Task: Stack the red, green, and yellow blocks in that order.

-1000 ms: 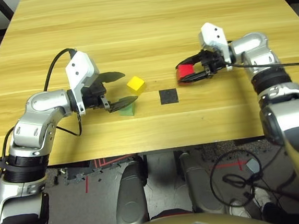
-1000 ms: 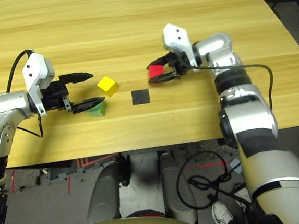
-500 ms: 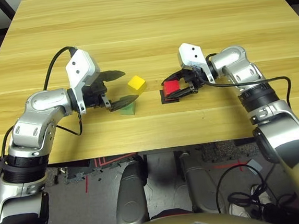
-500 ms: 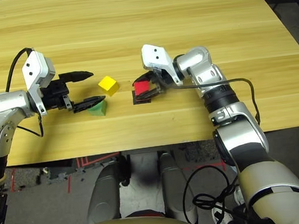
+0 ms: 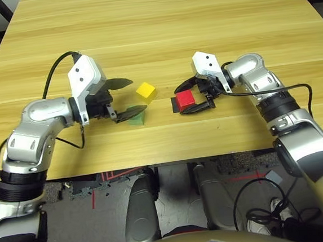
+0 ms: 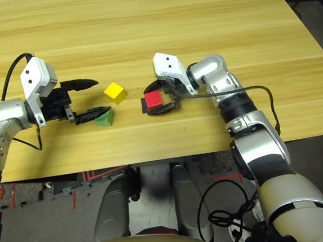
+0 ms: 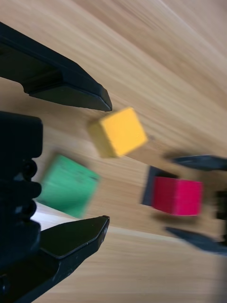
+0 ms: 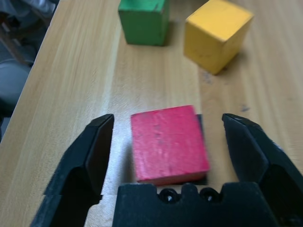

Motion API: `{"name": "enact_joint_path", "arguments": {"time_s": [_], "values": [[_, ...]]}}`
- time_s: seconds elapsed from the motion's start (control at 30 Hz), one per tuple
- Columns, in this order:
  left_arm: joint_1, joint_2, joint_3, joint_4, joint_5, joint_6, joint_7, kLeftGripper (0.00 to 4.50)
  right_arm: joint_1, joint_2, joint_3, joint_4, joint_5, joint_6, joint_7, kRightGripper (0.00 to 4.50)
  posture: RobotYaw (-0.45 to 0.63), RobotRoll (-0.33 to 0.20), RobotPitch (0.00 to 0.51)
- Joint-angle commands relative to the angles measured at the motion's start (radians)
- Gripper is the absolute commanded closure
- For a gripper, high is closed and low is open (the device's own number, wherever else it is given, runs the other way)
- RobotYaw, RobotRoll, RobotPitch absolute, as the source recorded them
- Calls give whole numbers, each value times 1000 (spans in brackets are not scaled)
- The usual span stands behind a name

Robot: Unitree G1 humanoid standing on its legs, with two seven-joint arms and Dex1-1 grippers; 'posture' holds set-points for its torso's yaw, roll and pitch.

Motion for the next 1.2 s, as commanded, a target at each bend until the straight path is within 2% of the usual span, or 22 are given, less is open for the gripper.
{"name": "enact_joint_path", "arguments": {"time_s": [0.03, 0.3, 0.73, 0.83, 1.0, 1.1, 1.2], "values": [[-18, 43, -41, 44, 33, -83, -109, 0, -30, -50, -43, 23, 27, 8, 3, 43, 302, -52, 283], [-31, 0, -94, 105, 65, -139, -160, 0, -18, -140, -79, -27, 56, 63, -1, 43, 241, -58, 283], [-32, -66, -168, 176, 145, -171, -157, 0, 35, -171, -100, -167, 96, 169, -77, 43, 181, -63, 283], [-21, -74, -170, 183, 152, -176, -151, 594, 34, -174, -102, -175, 103, 180, -91, 0, 179, -63, 284], [-18, -77, -152, 142, 145, -121, -128, 2352, 32, -177, -101, -173, 109, 182, -105, 0, 185, -57, 284], [-42, -67, -135, 82, 129, -40, -101, 2433, 35, -179, -106, -168, 112, 181, -113, 0, 190, -47, 284], [-98, -75, -109, -24, 82, 117, -46, 2433, 51, -186, -117, -173, 117, 186, -127, 0, 191, -31, 286]]}}
